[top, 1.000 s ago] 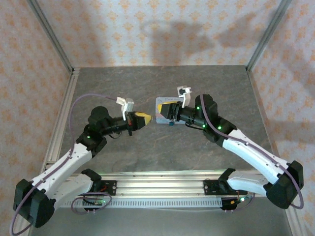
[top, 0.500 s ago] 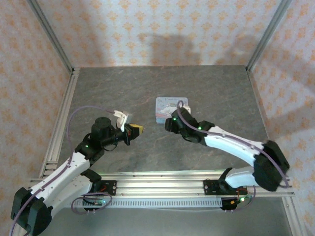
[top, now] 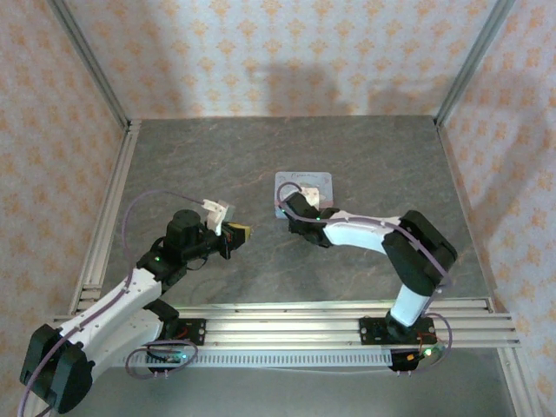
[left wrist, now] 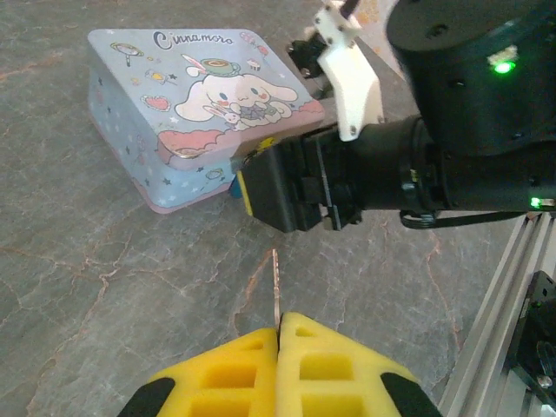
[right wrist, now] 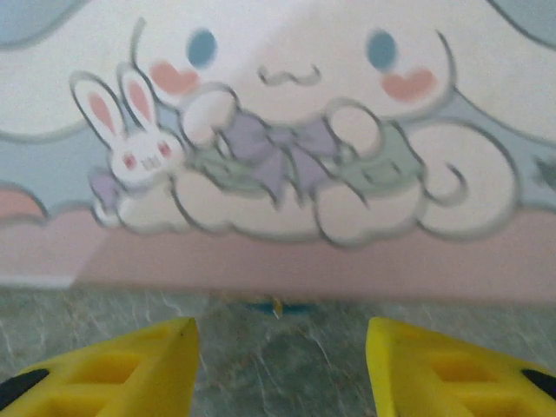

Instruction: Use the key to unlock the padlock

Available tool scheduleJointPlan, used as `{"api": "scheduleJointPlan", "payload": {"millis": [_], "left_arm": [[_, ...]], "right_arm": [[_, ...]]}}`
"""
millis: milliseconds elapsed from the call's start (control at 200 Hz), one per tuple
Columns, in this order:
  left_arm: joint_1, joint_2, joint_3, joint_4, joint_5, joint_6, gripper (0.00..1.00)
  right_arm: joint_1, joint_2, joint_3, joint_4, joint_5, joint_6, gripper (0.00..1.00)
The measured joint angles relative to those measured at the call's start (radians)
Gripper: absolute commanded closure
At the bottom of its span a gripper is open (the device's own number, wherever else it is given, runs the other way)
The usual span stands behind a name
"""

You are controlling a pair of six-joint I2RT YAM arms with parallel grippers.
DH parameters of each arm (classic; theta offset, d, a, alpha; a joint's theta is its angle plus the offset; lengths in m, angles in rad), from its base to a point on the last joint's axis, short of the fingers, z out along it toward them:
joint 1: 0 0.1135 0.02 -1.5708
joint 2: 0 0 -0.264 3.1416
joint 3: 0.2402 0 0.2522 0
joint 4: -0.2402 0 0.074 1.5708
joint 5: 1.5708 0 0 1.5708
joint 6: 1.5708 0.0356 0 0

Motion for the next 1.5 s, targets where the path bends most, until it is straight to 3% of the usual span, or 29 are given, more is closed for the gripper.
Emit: {"api": "scheduleJointPlan", "payload": {"millis": [330, 966, 1276, 1501], "left_arm": [[0.0, 0.0, 0.0, -0.006, -0.016, 0.035, 1.0], [0.0, 0.0, 0.0, -0.006, -0.018, 0.069, 1.0], [0.0, 0.0, -0.002, -0.006, -0.018, 0.077, 1.0], [0.0, 0.002, -0.015, -0.005, -0.018, 0.077, 1.0]], "right_arm": [[-0.009, 0.115, 0.091, -0.005, 0.008, 0.007, 0.49], [-0.072, 0.15, 0.119, -0.033, 0.025, 0.045, 0.52], [-0.089, 0.157, 0.132, -0.032, 0.013, 0.006, 0.85], [-0.095, 0.159, 0.142, -0.034, -0.013, -0.034, 0.96]]}}
